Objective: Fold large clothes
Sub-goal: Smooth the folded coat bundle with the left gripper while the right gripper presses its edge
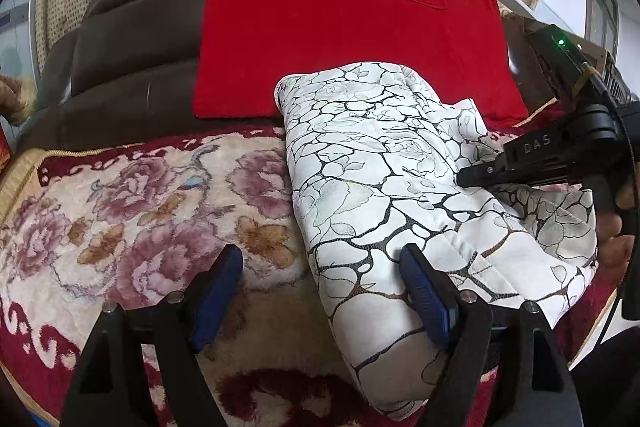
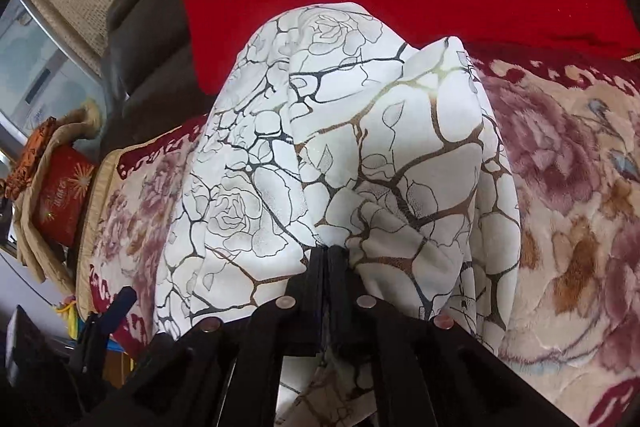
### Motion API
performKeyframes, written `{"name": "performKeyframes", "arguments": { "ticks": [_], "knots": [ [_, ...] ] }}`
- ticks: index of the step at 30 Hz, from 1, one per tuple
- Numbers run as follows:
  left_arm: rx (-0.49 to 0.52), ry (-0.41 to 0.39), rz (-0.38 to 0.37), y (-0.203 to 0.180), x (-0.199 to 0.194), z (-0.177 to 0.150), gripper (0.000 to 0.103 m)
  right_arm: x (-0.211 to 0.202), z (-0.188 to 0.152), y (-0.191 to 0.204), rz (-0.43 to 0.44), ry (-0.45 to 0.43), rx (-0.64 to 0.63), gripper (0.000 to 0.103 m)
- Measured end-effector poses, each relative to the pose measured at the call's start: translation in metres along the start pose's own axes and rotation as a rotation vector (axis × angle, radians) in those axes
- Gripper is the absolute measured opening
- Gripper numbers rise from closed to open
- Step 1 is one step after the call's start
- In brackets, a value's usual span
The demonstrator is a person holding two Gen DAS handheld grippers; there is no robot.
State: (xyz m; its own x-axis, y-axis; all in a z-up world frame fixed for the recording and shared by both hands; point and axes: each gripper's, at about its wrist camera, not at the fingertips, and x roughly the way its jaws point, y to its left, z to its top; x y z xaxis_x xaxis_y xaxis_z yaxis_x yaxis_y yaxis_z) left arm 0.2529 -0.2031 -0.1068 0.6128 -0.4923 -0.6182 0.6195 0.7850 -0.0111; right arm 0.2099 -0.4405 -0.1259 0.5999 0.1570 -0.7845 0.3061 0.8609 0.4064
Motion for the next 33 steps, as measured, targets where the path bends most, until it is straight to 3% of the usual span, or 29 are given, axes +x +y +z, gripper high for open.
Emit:
{"name": "performKeyframes", "arguments": {
  "ticks": [3,6,9,12,15,17,20,22,29,30,33],
  "knots": [
    [-0.05,-0.032,-0.014,0.008,-0.006,0.005,0.081,-0.016,0.012,0.008,0.016,0.018,-0.026,0.006],
    [-0.093,-0.101,-0.036,0.015,-0.014,0.01,0.081,-0.029,0.034,0.011,0.052,-0.02,-0.004,0.007],
    [-0.121,-0.077,-0.056,0.017,-0.007,0.012,0.081,-0.028,0.072,0.015,0.07,-0.06,0.021,0.009],
    [-0.095,-0.025,-0.072,0.009,0.005,0.012,0.081,-0.012,0.104,0.019,0.111,-0.048,0.043,0.009],
    [-0.029,-0.031,-0.058,-0.002,0.008,0.011,0.081,0.013,0.136,0.025,0.201,0.002,0.056,0.009],
    [0.015,-0.036,-0.036,-0.009,0.011,0.01,0.081,0.035,0.15,0.02,0.159,0.0,0.075,0.006],
    [-0.014,-0.02,-0.054,-0.007,0.019,0.011,0.081,0.09,0.156,-0.009,0.049,0.103,0.13,0.0],
    [-0.028,0.003,-0.068,-0.005,0.023,0.012,0.082,0.106,0.154,-0.027,0.125,0.116,0.193,0.0],
    [-0.006,0.02,-0.063,-0.005,0.028,0.009,0.082,0.088,0.149,-0.026,0.129,0.074,0.204,0.002],
    [-0.007,0.017,-0.059,-0.005,0.026,0.008,0.082,0.079,0.147,-0.022,0.129,0.068,0.206,0.007],
    [-0.027,0.014,-0.063,-0.004,0.024,0.005,0.082,0.044,0.131,-0.001,0.123,0.048,0.143,0.009]
  ]
}}
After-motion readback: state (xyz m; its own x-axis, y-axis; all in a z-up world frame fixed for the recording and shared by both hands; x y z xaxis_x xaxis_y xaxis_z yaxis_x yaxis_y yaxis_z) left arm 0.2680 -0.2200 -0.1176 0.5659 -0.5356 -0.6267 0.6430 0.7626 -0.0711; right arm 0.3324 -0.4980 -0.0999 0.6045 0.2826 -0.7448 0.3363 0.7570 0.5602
